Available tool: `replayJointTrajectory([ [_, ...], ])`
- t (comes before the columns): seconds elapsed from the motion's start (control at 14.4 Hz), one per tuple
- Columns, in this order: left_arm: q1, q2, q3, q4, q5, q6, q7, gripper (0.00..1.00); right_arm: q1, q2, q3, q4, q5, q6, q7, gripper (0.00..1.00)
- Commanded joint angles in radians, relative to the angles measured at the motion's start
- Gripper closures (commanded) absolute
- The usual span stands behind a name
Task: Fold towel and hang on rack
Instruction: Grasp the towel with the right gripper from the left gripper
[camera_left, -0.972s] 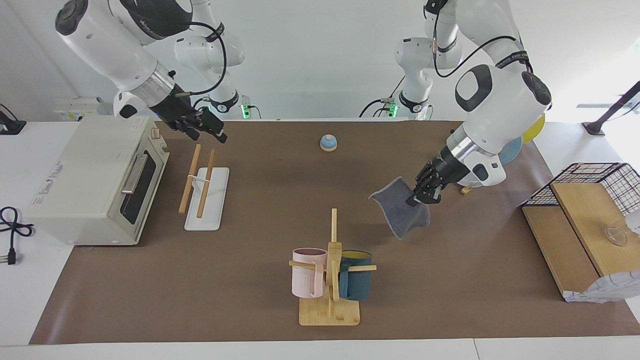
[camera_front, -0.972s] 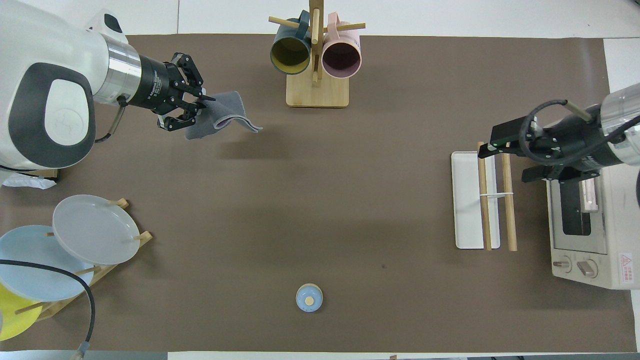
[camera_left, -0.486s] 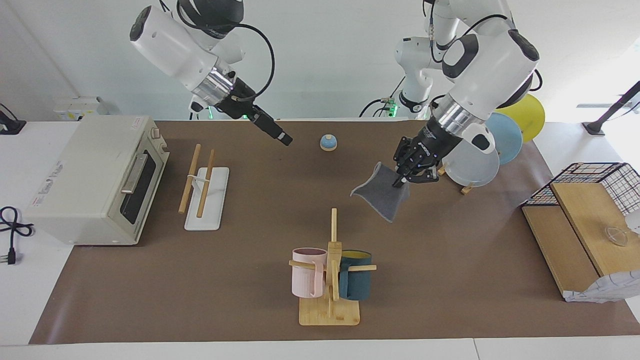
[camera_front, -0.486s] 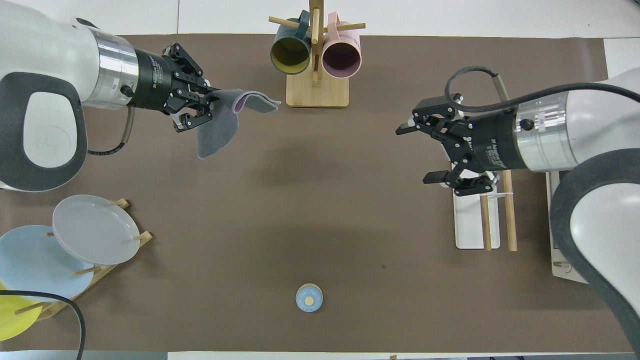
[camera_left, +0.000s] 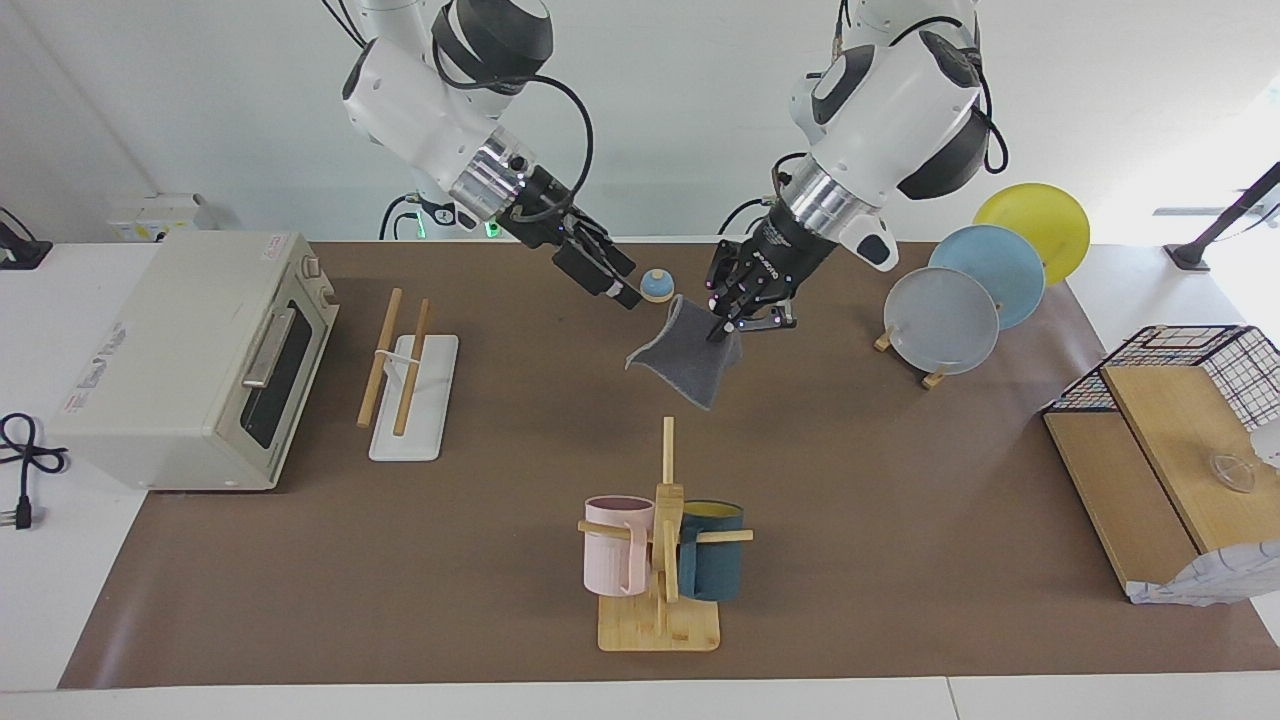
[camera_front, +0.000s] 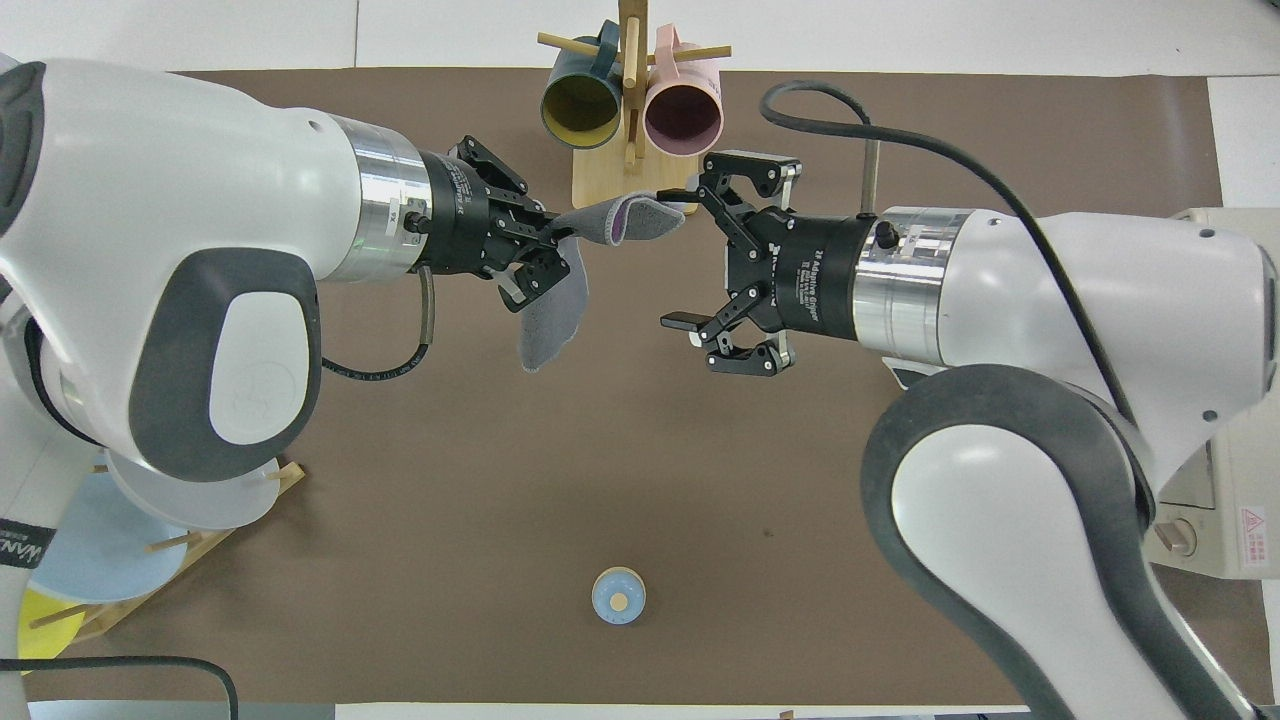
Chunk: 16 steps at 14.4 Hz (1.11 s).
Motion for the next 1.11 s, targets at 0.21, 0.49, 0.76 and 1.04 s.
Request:
replayJointTrajectory([
  [0.21, -0.024, -0.049, 0.013, -0.058, -0.017, 0.024, -0.064, 1.0, 0.024, 0.063, -0.002, 0.018, 0.024, 0.123, -0.004, 0.0],
  [0.49, -0.048, -0.057, 0.013, -0.071, -0.015, 0.031, -0.052, 1.0, 0.047, 0.109, -0.002, 0.061, 0.027, 0.186, 0.001, 0.0],
  [0.76, -0.064, -0.06, 0.013, -0.077, -0.013, 0.037, -0.042, 1.0, 0.047, 0.128, 0.024, 0.061, 0.073, 0.23, -0.004, 0.0],
  [1.04, -0.064, -0.065, 0.013, -0.088, -0.013, 0.052, -0.042, 1.0, 0.046, 0.136, 0.024, 0.064, 0.09, 0.237, -0.018, 0.88],
])
